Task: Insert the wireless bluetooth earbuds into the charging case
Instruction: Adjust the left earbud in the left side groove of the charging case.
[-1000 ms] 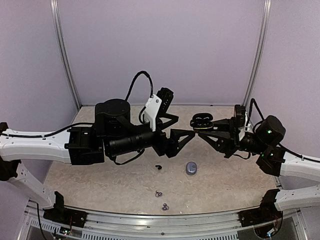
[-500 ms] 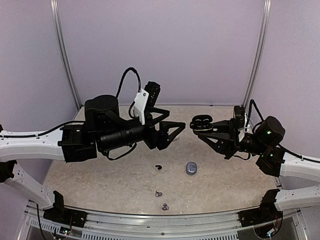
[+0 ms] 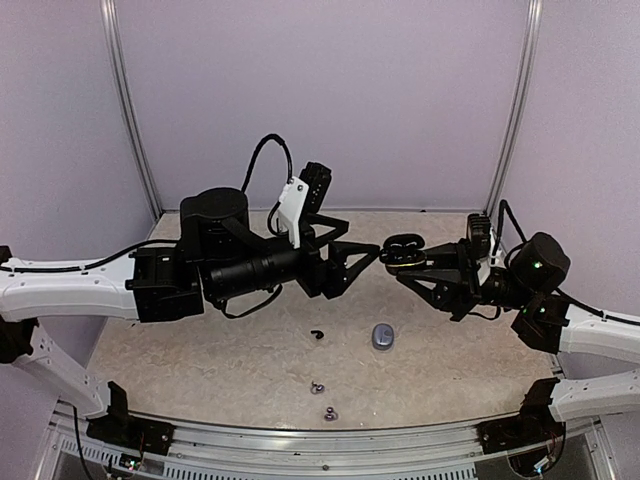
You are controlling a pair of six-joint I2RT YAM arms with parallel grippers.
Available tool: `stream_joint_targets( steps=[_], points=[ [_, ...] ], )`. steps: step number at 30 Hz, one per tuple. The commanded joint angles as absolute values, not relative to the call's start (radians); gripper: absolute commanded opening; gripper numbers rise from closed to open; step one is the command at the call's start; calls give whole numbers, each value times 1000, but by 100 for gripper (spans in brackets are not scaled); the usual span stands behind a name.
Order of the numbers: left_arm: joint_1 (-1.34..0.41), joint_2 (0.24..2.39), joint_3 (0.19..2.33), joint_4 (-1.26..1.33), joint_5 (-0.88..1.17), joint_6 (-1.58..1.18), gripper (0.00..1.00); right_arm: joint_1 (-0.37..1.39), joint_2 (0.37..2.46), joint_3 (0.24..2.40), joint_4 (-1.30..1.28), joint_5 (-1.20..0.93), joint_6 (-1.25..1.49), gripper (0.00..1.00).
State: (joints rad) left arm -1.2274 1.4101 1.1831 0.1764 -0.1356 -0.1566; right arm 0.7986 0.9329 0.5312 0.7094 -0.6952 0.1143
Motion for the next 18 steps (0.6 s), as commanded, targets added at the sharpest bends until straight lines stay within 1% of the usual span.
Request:
stream_joint_targets(
  steps=[1, 18],
  points=[
    [-1241, 1429, 1224, 200, -95, -150, 81, 806, 936, 527, 749, -710, 133, 0],
    [-1261, 1419, 1219, 208, -42, -110, 75, 806, 938, 517, 736, -671, 132, 0]
  ],
)
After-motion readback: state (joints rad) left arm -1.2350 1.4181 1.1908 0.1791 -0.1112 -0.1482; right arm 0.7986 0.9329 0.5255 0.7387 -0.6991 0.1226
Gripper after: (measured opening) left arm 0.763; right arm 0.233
